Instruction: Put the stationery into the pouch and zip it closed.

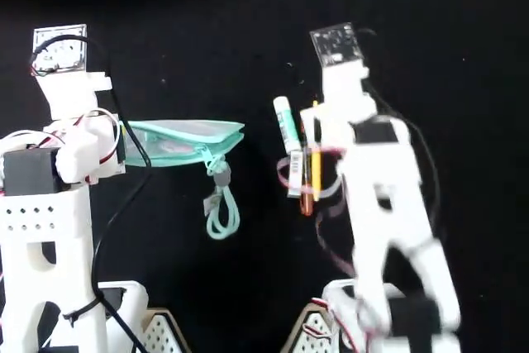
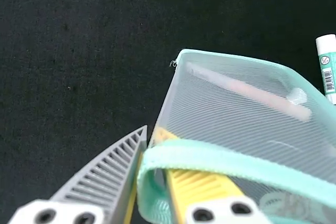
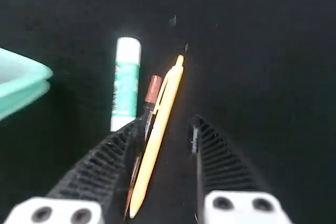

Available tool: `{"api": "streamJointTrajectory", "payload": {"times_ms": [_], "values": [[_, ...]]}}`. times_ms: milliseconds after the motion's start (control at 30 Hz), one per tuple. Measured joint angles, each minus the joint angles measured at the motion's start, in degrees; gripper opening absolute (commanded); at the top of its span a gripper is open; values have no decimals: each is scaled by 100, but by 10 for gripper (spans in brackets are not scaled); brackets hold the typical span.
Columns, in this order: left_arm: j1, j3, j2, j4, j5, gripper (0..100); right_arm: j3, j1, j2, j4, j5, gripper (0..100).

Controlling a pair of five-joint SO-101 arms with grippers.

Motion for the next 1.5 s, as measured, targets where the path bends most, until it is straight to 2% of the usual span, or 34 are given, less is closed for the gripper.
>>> {"api": "streamJointTrajectory", "payload": {"times_ms": [167, 400, 567, 933, 1500], "values": [[0, 0, 0, 0, 0, 30, -1354, 9, 2233, 9, 0, 135], [0, 0, 0, 0, 0, 30, -3736, 9, 4668, 1178, 9, 135], [0, 0, 0, 0, 0, 30, -5125, -18, 5705, 1802, 0, 135], [0, 79, 0, 0, 0, 30, -6224, 97, 6374, 2215, 9, 134], [0, 88, 0, 0, 0, 30, -6338, 273, 6382, 2224, 255, 137]]}}
